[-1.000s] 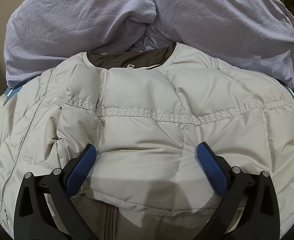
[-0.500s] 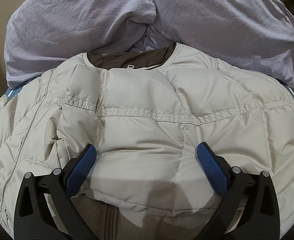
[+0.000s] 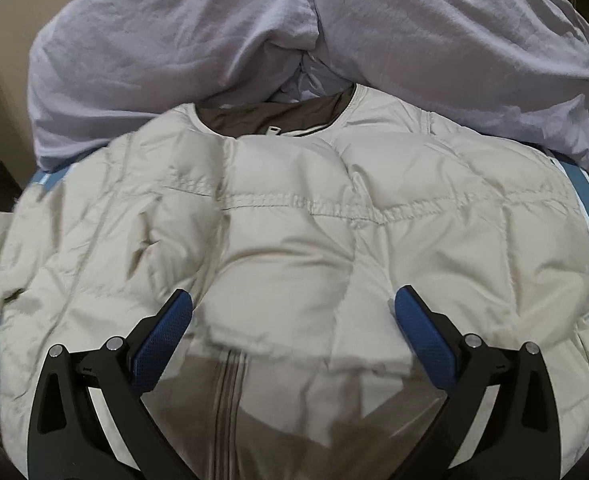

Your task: Fold large clothes

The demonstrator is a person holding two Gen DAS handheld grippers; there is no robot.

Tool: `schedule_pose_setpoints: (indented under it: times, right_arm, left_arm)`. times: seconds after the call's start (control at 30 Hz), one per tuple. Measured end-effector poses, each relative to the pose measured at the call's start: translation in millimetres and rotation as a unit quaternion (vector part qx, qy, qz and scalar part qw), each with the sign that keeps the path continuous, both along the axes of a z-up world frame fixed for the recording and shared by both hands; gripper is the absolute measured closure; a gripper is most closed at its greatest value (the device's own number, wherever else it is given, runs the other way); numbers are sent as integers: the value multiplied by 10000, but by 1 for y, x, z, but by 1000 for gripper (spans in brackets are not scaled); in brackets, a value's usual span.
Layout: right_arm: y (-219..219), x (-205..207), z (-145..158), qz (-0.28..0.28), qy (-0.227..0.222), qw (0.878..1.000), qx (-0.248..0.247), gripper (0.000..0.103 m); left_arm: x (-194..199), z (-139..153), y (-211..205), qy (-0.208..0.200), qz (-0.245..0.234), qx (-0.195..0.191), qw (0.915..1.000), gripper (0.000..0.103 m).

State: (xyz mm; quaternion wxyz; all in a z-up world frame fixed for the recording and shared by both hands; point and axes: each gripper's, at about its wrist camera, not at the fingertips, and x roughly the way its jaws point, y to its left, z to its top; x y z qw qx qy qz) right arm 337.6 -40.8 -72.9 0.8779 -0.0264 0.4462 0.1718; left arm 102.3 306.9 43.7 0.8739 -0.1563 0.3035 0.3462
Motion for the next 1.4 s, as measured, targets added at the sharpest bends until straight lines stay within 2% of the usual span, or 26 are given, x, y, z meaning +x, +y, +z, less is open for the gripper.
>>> schedule_pose_setpoints:
  times: [0.13,0.27,0.43,0.57,0.83,1.13,1.27,1.4]
  right_arm:
    - [-20,-13,15,-11,-37,9998,200,1]
    - [-38,-24,23,-89,-148,9998,85,1]
    - [-60,-33,27,-146,-290,9994,-123,1]
    - [-80,-43,30,-193,-354,9992,-74,1]
    - [-113,-54,30,-387,-586,9974,-159,1]
    - [-122,-50,21,-427,-476,9979,-116,1]
    - [-119,-51,21,-398,-507,9978,-152,1]
    - [-118,-51,22,-395,-547,9976,-143,1]
  left_arm:
    - [18,17,-35,-193,-461,-29,9987,84]
    - [40,29,-74,-331,-913,-21,9953,84]
    - [74,38,-129,-486,-1582,-98,9862,84]
    - [103,35,-168,-463,-2017,-132,9783,84]
    - [159,-4,-244,-46,-2794,-281,9598,84]
    - [190,-58,-278,585,-2967,-423,9522,84]
    - [189,-58,-280,617,-2999,-456,9509,73]
    - [182,-44,-276,420,-3041,-386,9509,51]
